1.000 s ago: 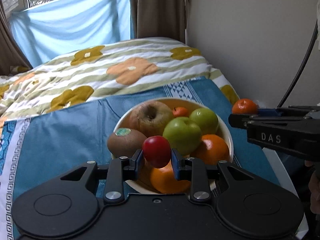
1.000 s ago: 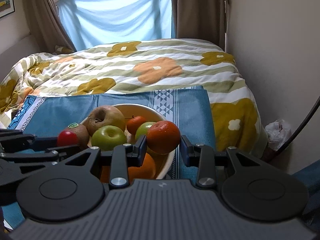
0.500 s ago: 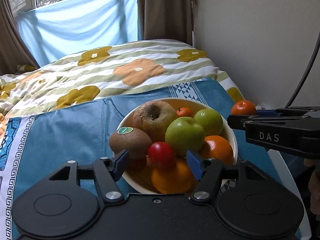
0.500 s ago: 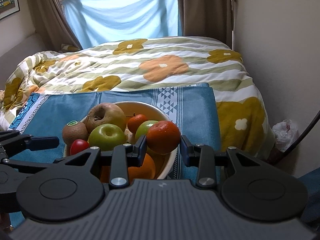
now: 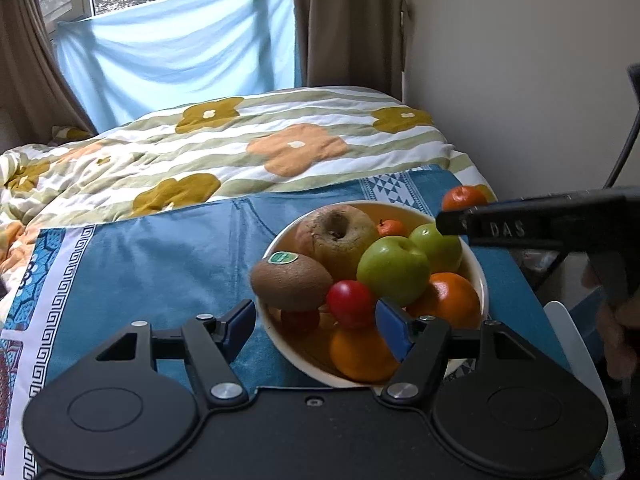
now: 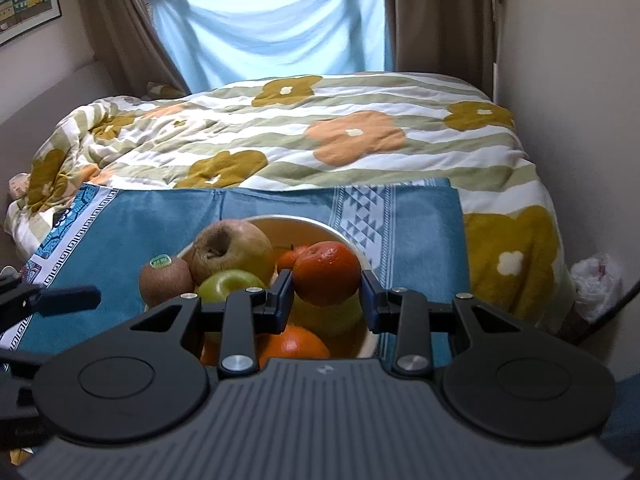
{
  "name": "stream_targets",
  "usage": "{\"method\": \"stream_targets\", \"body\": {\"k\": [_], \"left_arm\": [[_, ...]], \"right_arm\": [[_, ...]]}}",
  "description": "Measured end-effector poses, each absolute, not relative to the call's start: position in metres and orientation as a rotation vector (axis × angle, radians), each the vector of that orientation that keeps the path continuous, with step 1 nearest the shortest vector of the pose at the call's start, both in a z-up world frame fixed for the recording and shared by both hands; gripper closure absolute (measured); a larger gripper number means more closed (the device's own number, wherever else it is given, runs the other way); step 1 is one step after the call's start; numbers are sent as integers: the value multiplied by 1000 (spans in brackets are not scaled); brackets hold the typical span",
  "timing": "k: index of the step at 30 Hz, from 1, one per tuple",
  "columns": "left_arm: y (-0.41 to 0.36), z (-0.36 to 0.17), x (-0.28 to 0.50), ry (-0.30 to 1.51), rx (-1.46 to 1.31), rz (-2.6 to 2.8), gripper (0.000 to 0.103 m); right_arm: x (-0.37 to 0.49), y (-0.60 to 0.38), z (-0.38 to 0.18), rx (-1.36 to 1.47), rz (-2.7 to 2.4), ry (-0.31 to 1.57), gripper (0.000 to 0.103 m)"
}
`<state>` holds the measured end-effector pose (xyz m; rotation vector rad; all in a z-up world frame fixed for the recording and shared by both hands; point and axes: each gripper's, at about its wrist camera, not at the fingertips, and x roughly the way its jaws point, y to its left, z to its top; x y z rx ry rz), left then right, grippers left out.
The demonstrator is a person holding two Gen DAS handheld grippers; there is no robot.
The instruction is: Organize fruits
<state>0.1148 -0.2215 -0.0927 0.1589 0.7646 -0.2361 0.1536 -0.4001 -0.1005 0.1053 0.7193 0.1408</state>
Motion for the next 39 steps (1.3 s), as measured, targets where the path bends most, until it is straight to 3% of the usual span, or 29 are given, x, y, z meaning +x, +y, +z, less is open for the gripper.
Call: {"method": "stream_targets", "body": {"k": [13, 14, 15, 21, 39], "left_arm": [[-204, -94, 113, 781, 128, -155, 31], [-204, -94, 113, 782, 130, -151, 31], [-203, -94, 113, 783, 131, -148, 31], [-197, -93, 115, 785, 132, -132, 31], [-165, -83, 99, 770, 105, -119, 30]], "right_arm": [[183, -387, -106, 114, 227, 720, 51], [183, -387, -106, 117, 224, 716, 49], [182, -387, -106, 123, 228, 707, 41], [182, -386, -106, 142, 239, 688, 23], [167, -366, -93, 82, 200, 653, 22]]}}
